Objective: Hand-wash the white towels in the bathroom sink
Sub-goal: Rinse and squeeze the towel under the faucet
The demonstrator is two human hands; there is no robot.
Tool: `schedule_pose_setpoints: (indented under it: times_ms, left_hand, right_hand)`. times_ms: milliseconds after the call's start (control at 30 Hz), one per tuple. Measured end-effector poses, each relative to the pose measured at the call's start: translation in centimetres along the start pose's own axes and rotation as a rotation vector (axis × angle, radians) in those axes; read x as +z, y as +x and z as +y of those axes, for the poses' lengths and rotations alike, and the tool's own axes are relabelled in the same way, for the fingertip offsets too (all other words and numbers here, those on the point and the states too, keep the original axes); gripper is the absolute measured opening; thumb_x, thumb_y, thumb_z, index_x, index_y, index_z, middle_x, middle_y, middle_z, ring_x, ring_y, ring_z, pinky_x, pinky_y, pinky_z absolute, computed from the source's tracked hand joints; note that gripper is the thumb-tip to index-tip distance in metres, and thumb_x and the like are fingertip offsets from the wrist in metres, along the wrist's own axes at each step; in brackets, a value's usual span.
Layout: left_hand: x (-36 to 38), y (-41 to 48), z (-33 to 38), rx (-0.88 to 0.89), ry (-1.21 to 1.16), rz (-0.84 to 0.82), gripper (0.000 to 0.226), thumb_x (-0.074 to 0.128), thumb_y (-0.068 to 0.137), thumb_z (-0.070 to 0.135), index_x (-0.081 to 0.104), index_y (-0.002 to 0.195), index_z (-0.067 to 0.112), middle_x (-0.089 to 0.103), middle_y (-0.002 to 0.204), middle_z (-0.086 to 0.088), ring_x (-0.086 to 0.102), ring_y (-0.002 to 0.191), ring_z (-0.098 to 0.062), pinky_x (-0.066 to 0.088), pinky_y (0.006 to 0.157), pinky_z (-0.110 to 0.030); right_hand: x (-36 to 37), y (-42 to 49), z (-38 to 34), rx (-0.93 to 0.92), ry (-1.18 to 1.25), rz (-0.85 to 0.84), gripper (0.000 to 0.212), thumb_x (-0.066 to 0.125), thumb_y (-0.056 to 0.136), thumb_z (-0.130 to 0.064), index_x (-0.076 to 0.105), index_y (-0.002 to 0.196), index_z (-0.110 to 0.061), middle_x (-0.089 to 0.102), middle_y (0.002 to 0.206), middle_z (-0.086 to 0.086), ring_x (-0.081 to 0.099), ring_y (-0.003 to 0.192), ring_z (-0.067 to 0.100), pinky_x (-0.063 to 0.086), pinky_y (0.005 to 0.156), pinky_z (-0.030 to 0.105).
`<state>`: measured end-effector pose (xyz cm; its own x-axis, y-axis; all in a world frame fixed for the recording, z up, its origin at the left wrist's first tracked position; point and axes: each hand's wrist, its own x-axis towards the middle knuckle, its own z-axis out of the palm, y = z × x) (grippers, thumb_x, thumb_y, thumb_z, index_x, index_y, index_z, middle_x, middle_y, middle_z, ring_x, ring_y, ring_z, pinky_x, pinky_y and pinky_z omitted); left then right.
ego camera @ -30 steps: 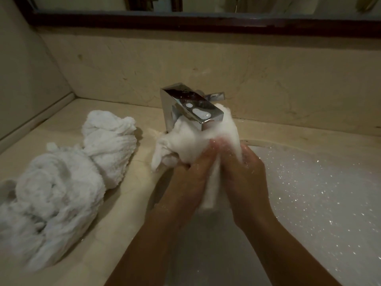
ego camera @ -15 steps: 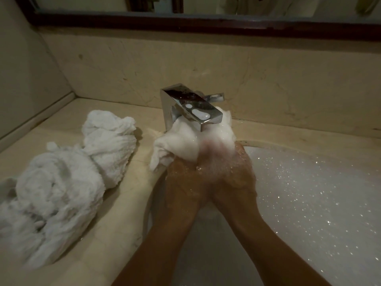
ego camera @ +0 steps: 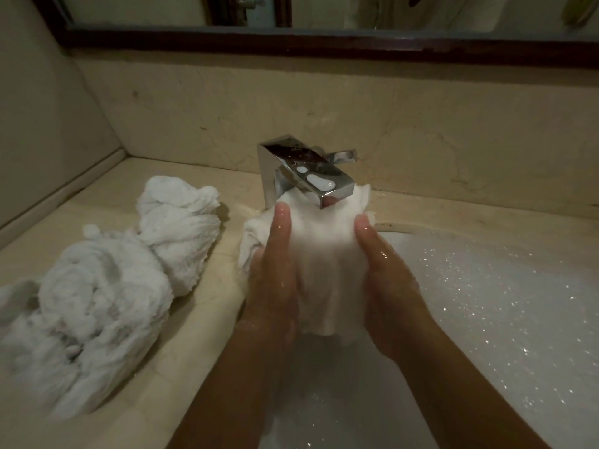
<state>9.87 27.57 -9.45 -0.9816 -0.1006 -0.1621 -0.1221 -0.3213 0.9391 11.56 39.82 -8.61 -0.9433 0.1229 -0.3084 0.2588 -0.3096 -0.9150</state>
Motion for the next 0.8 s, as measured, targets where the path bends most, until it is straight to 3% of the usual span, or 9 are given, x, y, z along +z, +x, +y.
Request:
schedule_pose_setpoints:
  times_ms: [100,200,300,367,433,500,633,700,800]
  left_hand:
    - [-0.4,0.5,0.3,-0.167,-0.091,-0.058,0.092,0.074,0.065,0.085,0.067,0.134,0.024,0.073,0.13,-0.009,0.07,0.119,-0.034,0.053,0.104,-0.057]
    - [-0.5,0.5,0.3,-0.143,-0.124,-0.069,0.084,0.084,0.068,0.068,0.067,0.136,0.022,0.072,0.13,-0.011,0.069,0.121,-0.037,0.052,0.105,-0.059]
    - [-0.4,0.2,0.1,-0.073,-0.083,-0.136,0.053,0.075,0.076,0.061,0.074,0.116,0.026,0.079,0.111,0.004,0.075,0.107,-0.016,0.06,0.092,-0.04]
    - [-0.1,-0.3,0.4,-0.033,-0.017,-0.088,0.044,0.072,0.077,0.058,0.074,0.106,0.025,0.08,0.098,0.01,0.077,0.095,-0.009,0.062,0.08,-0.031]
    - [0.1,-0.7,0.9,-0.029,0.057,-0.002,0.048,0.084,0.072,0.056,0.076,0.105,0.021,0.081,0.095,0.004,0.078,0.09,-0.017,0.065,0.081,-0.039]
    - [0.2,-0.9,1.1,-0.036,0.173,0.054,0.039,0.077,0.08,0.056,0.077,0.101,0.023,0.081,0.091,0.002,0.078,0.087,-0.02,0.065,0.081,-0.045]
    - [0.8,-1.6,1.3,-0.124,0.494,0.051,0.104,0.052,0.07,0.094,0.05,0.15,0.027,0.063,0.141,-0.002,0.059,0.13,-0.028,0.045,0.113,-0.051]
    - [0.8,-1.9,0.8,-0.164,0.577,-0.001,0.1,0.045,0.083,0.088,0.033,0.161,0.027,0.05,0.156,-0.006,0.05,0.141,-0.032,0.04,0.114,-0.045]
    - [0.8,-2.0,0.6,-0.115,0.598,-0.056,0.071,0.043,0.083,0.088,0.057,0.136,0.043,0.055,0.151,0.001,0.051,0.141,-0.027,0.04,0.116,-0.039]
  right_hand:
    - [-0.3,0.2,0.2,-0.009,-0.011,0.049,0.046,0.07,0.09,-0.061,0.078,0.116,-0.024,0.081,0.108,-0.001,0.076,0.106,0.025,0.058,0.099,0.057]
    - [-0.3,-0.1,0.0,0.016,0.153,-0.077,0.06,0.068,0.087,-0.062,0.074,0.127,-0.018,0.079,0.118,0.009,0.076,0.111,0.03,0.056,0.103,0.056]
    - [-0.1,-0.2,0.2,0.06,0.291,-0.157,0.069,0.065,0.092,-0.064,0.067,0.139,-0.013,0.074,0.129,0.017,0.072,0.119,0.036,0.055,0.105,0.054]
    - [-0.4,0.0,0.6,0.067,0.307,-0.12,0.053,0.064,0.1,-0.046,0.064,0.142,-0.012,0.074,0.127,0.018,0.074,0.115,0.034,0.061,0.094,0.049]
    - [-0.9,0.1,0.7,0.067,0.299,-0.068,0.042,0.065,0.1,-0.024,0.066,0.138,-0.008,0.075,0.122,0.021,0.076,0.101,0.033,0.064,0.074,0.042]
    - [-1.3,0.0,0.5,0.092,0.34,-0.084,0.048,0.072,0.084,-0.024,0.072,0.129,-0.006,0.074,0.12,0.026,0.074,0.098,0.039,0.063,0.079,0.047]
    - [-1.2,0.2,0.6,0.072,0.378,-0.146,0.06,0.083,0.082,-0.033,0.07,0.135,-0.009,0.071,0.131,0.024,0.069,0.122,0.043,0.052,0.108,0.058]
    - [-1.0,0.3,0.7,0.082,0.404,-0.152,0.064,0.085,0.084,-0.035,0.067,0.138,-0.007,0.068,0.135,0.026,0.067,0.124,0.043,0.053,0.108,0.057]
    - [-1.3,0.5,0.5,0.133,0.401,-0.115,0.052,0.079,0.081,-0.028,0.074,0.125,-0.001,0.074,0.121,0.025,0.075,0.107,0.038,0.063,0.088,0.047]
